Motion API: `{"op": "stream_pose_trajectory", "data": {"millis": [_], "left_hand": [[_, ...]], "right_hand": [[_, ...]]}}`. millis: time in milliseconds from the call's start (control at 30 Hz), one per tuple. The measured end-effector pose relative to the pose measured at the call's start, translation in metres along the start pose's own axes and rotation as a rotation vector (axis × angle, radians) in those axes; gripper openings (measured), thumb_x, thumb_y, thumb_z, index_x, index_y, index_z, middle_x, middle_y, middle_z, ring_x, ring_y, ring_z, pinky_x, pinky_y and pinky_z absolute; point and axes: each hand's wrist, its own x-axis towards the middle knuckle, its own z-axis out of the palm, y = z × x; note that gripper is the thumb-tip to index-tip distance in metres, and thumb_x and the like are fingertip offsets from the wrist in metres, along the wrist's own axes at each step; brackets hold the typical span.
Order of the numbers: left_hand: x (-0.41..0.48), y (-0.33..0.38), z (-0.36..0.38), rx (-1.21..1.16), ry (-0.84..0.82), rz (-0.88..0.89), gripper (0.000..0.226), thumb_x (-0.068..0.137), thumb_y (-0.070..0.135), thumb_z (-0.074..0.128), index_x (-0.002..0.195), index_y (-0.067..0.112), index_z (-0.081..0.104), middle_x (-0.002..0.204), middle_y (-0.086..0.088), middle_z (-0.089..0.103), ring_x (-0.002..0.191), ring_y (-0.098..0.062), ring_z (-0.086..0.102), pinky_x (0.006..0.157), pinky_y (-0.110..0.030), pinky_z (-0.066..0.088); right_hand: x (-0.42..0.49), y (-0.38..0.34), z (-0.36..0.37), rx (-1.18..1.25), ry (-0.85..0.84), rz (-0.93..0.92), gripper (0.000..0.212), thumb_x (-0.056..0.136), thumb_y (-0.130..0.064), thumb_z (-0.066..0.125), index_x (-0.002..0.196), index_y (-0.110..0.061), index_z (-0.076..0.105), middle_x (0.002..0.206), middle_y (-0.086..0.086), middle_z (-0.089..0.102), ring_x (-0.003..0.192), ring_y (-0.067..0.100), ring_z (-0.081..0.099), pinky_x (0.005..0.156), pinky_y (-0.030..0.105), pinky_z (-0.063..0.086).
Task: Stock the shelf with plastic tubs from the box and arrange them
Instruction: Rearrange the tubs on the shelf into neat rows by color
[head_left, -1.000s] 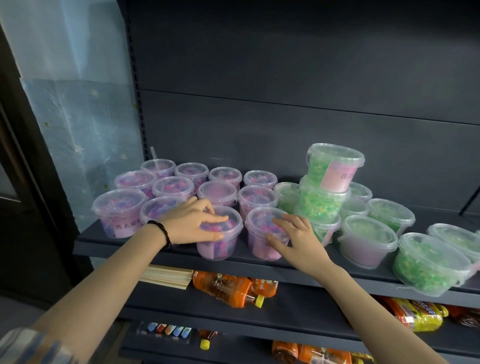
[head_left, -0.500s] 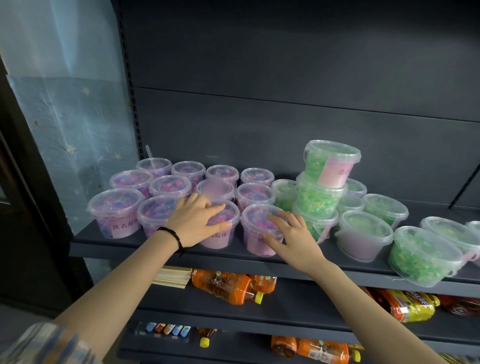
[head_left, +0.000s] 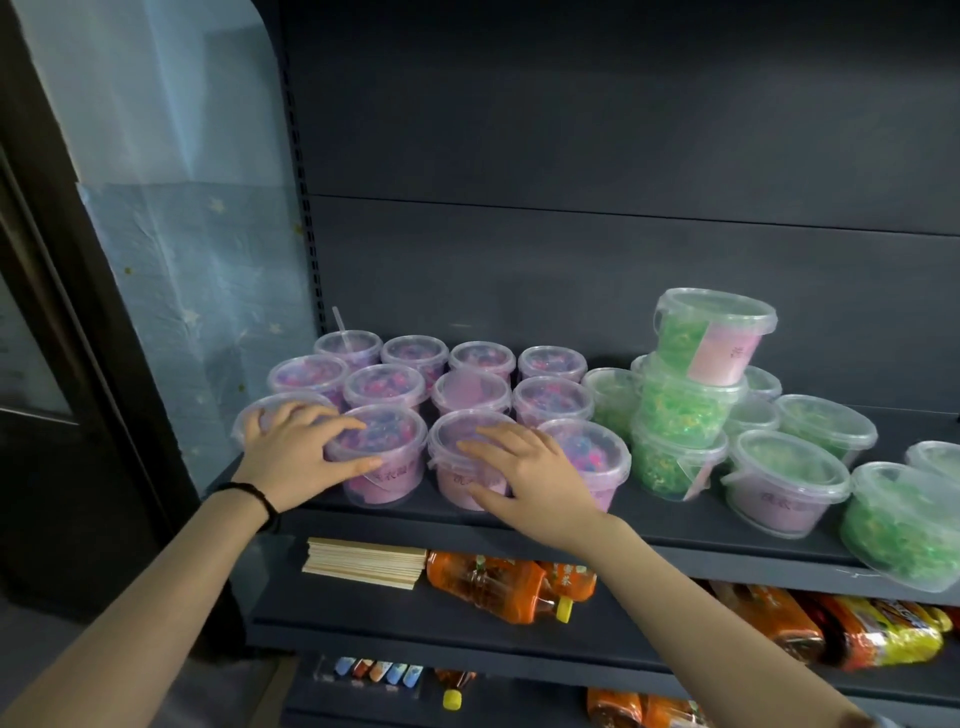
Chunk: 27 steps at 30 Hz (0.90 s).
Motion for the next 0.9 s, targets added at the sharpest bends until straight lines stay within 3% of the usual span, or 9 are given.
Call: {"op": "stream_pose_trajectory", "data": {"millis": [100,333,567,633,733,833,900], "left_hand": [[0.002,-0.001,0.002,-0.042,0.004,0.034,0.084,0.059,0.097,0.031,0.123,0.049,0.055,0.139,0.014,0.046,0.137,-0.016,0.028,0.113,-0.049,0.014],[0.01,-0.028,0.002,-0.057,-0.143,0.137,0.081,0.063,0.093,0.026,0.133,0.055,0.043,0.149,0.022,0.036,0.139,-0.018,0.025,0.109,-0.056,0.02],[0.02,-0.034,0.013,0.014,-0.137,0.136,0.072,0.07,0.089,0.019,0.137,0.065,0.029,0.154,0.025,0.024,0.133,-0.02,0.027,0.106,-0.051,0.021],[0.02,-0.035,0.012,-0.081,-0.092,0.183,0.066,0.08,0.085,0.028,0.14,0.057,0.034,0.154,0.02,0.028,0.136,-0.022,0.03,0.11,-0.051,0.022],[0.017,-0.05,-0.001,-0.458,0.158,0.147,0.055,0.093,0.06,0.045,0.133,0.024,0.057,0.139,0.001,0.054,0.13,-0.021,0.047,0.11,-0.04,0.032],[0.007,-0.074,-0.005,-0.394,0.197,0.026,0.028,0.098,0.027,0.053,0.119,0.014,0.067,0.124,-0.006,0.066,0.117,-0.027,0.058,0.099,-0.039,0.041],[0.0,-0.08,-0.002,-0.335,0.132,0.011,0.025,0.096,0.024,0.057,0.116,0.014,0.07,0.124,-0.005,0.066,0.117,-0.025,0.057,0.1,-0.039,0.041]], "right_hand": [[0.009,-0.009,0.01,-0.014,-0.009,0.042,0.047,0.093,-0.05,0.046,0.137,-0.032,0.049,0.145,-0.006,0.046,0.137,0.017,0.035,0.115,0.038,0.019],[0.011,-0.003,0.01,0.015,-0.027,0.065,0.04,0.095,-0.046,0.048,0.131,-0.03,0.055,0.138,-0.007,0.054,0.132,0.013,0.043,0.112,0.035,0.028],[0.013,-0.006,0.003,0.078,-0.022,0.052,0.033,0.098,-0.028,0.049,0.129,-0.024,0.059,0.135,-0.005,0.057,0.131,0.011,0.044,0.109,0.034,0.032],[0.009,-0.005,0.001,0.082,-0.012,0.06,0.035,0.098,-0.03,0.049,0.131,-0.024,0.058,0.139,-0.004,0.054,0.133,0.012,0.042,0.111,0.035,0.032],[0.003,0.008,-0.007,0.032,0.032,0.108,0.04,0.095,-0.037,0.052,0.133,-0.026,0.056,0.144,-0.004,0.049,0.135,0.015,0.04,0.112,0.038,0.032],[0.001,0.022,-0.013,-0.044,-0.048,0.164,0.046,0.094,-0.05,0.047,0.136,-0.033,0.051,0.147,-0.009,0.044,0.137,0.013,0.036,0.113,0.039,0.029],[0.001,0.028,-0.012,-0.032,-0.096,0.177,0.046,0.094,-0.052,0.046,0.136,-0.036,0.05,0.148,-0.011,0.043,0.138,0.012,0.035,0.112,0.04,0.03]]}}
